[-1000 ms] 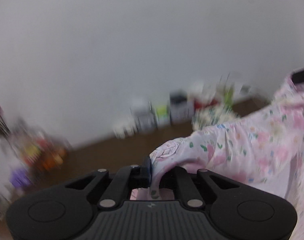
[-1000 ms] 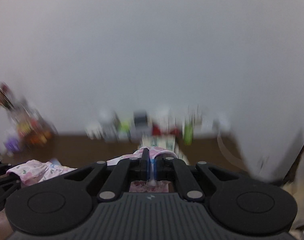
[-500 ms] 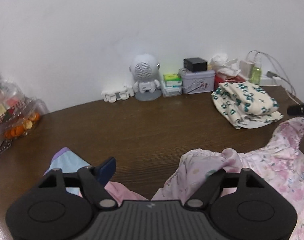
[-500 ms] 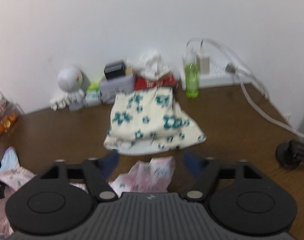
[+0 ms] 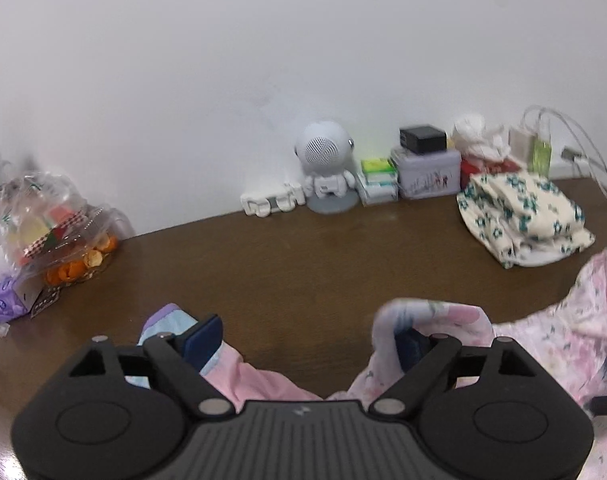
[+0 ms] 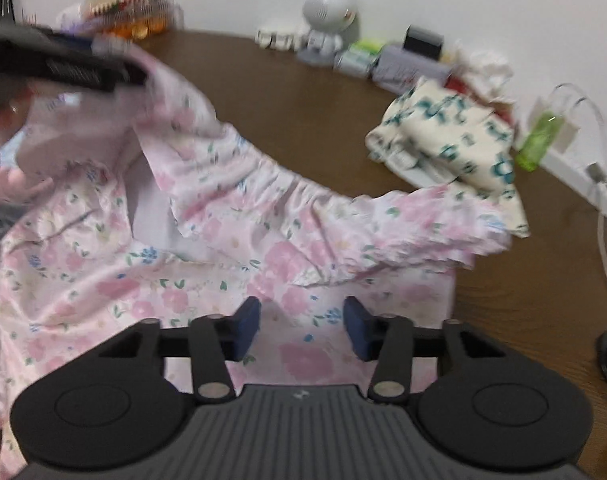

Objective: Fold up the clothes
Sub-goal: 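Lower the dress onto the table and open both tools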

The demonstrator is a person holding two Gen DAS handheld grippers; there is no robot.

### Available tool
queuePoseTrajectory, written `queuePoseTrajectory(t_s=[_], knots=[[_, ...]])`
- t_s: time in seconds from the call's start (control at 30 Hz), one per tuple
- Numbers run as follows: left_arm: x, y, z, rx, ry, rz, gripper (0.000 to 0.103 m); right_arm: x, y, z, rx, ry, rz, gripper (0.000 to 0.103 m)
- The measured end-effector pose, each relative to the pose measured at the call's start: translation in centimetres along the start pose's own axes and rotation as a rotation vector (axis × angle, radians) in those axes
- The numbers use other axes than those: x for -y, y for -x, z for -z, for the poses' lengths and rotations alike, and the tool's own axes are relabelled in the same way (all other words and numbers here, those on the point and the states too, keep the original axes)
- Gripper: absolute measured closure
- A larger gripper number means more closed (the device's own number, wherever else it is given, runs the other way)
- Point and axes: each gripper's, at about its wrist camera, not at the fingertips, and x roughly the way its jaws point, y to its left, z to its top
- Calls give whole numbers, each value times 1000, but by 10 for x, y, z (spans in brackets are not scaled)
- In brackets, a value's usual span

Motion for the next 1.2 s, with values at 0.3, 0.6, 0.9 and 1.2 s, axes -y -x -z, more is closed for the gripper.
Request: queuePoseTrajectory(t_s=[0.3,0.6,0.9,1.2], knots=[[-28,10,1,38,-4,-35,16,17,-31,-55,140,-192,1,69],[-31,10,24,-51,-56,16,16,63,-33,-65,265,-489,2,63],[-30,-26,26,-146,4,11,98,26,46,3,243,-303,-32,48],[-61,-18,22,-120,231,-130,20,-19,132,88,205,-147,-91,39]])
